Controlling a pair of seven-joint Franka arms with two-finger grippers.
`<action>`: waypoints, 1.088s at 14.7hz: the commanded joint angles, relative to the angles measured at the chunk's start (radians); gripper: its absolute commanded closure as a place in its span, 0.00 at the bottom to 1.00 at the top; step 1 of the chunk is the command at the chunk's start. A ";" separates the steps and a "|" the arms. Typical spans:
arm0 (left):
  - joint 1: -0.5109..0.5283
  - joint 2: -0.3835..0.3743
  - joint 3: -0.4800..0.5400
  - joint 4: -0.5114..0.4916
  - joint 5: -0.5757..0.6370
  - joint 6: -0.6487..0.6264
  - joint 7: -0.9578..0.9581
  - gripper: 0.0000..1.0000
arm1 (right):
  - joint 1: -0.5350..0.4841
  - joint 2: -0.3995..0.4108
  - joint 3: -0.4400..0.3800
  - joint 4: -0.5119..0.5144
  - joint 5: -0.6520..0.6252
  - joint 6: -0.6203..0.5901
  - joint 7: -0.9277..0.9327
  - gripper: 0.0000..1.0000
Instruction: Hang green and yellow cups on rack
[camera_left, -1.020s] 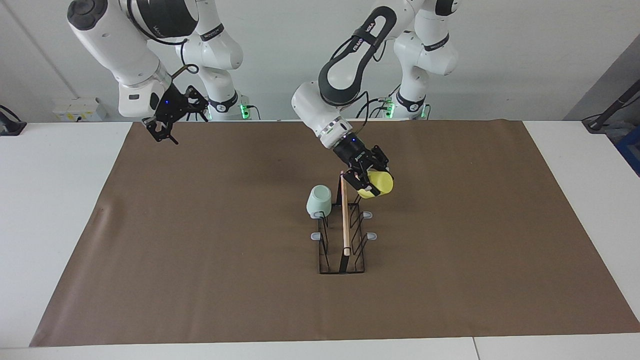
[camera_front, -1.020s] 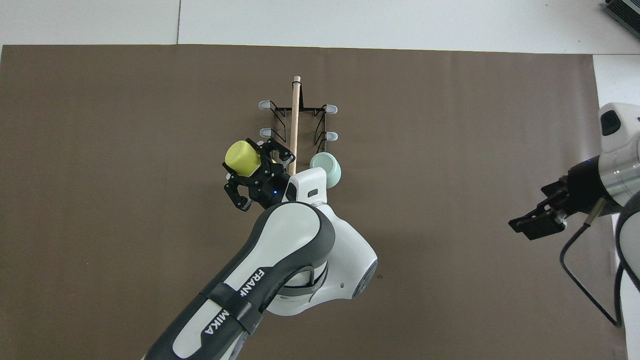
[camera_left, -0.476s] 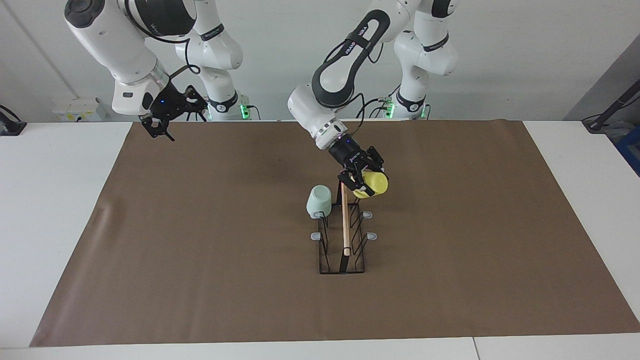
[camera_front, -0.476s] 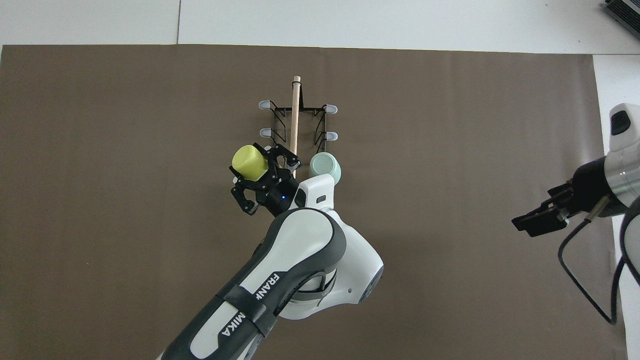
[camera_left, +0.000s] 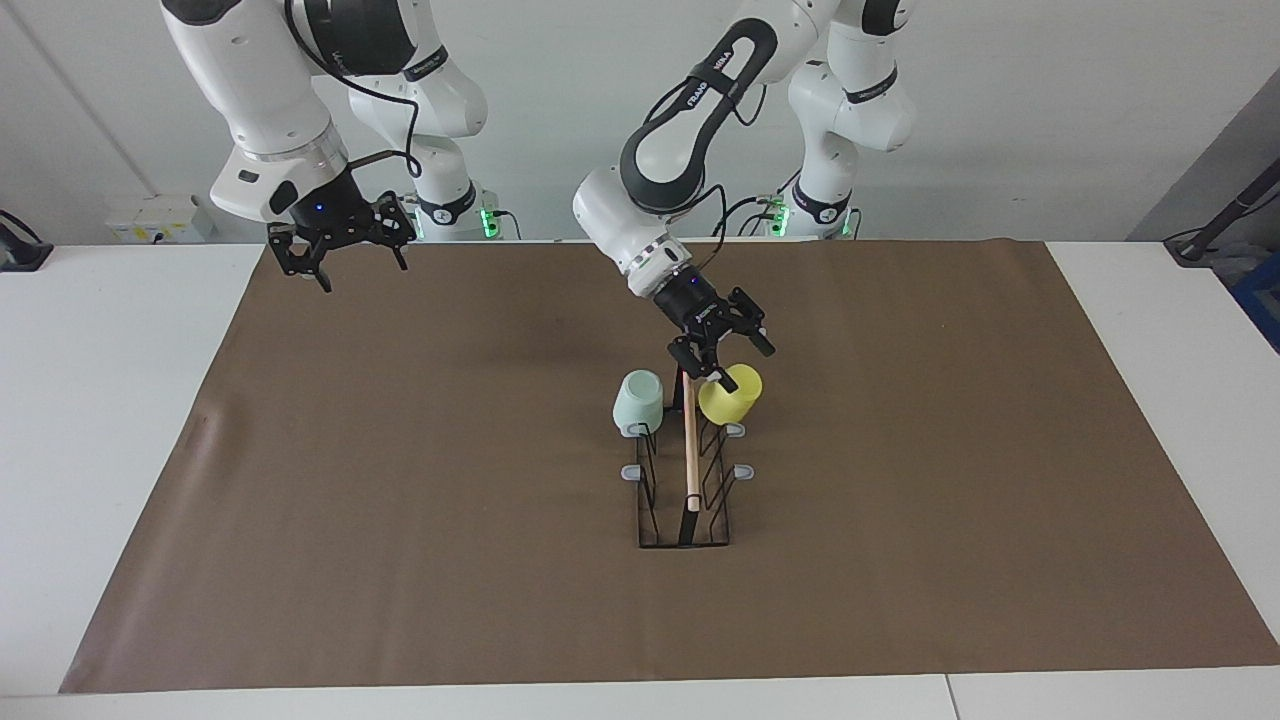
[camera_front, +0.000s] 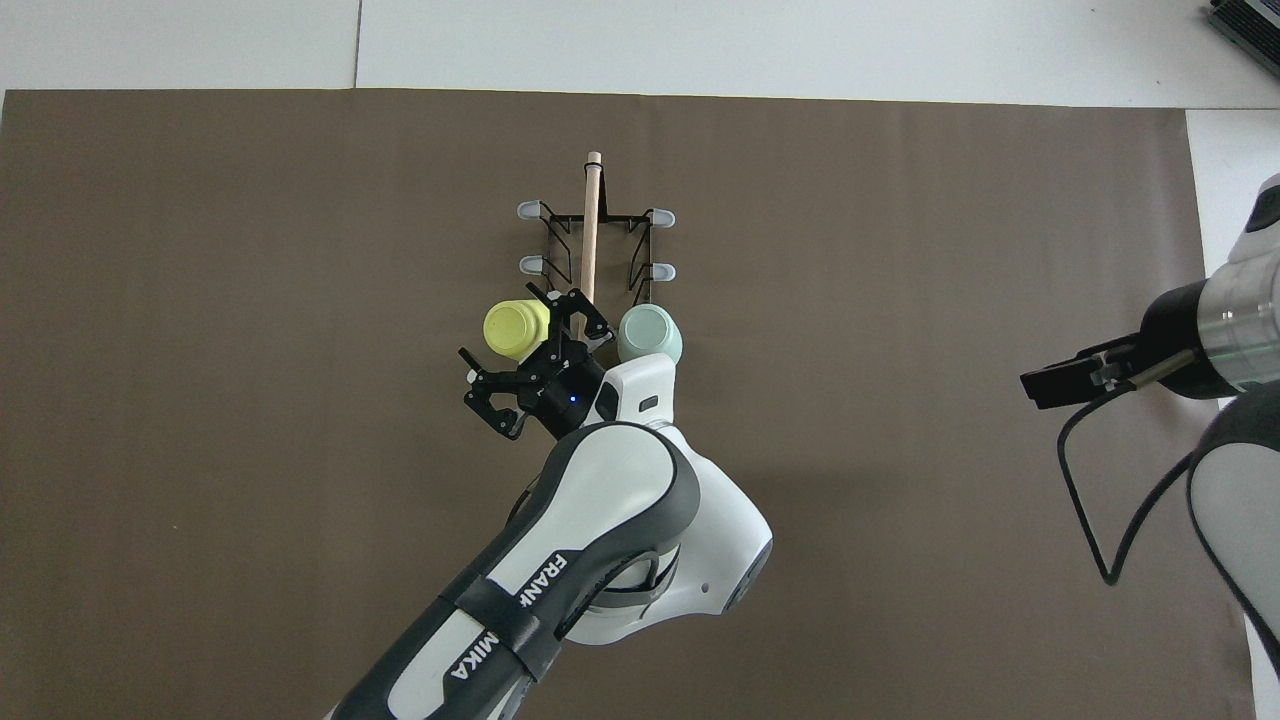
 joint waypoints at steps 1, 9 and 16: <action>-0.022 0.014 0.014 0.014 0.016 -0.029 -0.017 0.00 | 0.071 0.002 -0.087 -0.026 -0.020 0.072 0.014 0.00; 0.112 -0.098 0.031 0.040 -0.099 0.130 0.238 0.00 | 0.142 0.059 -0.149 -0.019 -0.028 0.125 0.020 0.00; 0.369 -0.133 0.023 0.110 -0.364 0.348 0.723 0.00 | 0.223 0.067 -0.236 -0.008 -0.031 0.125 0.017 0.00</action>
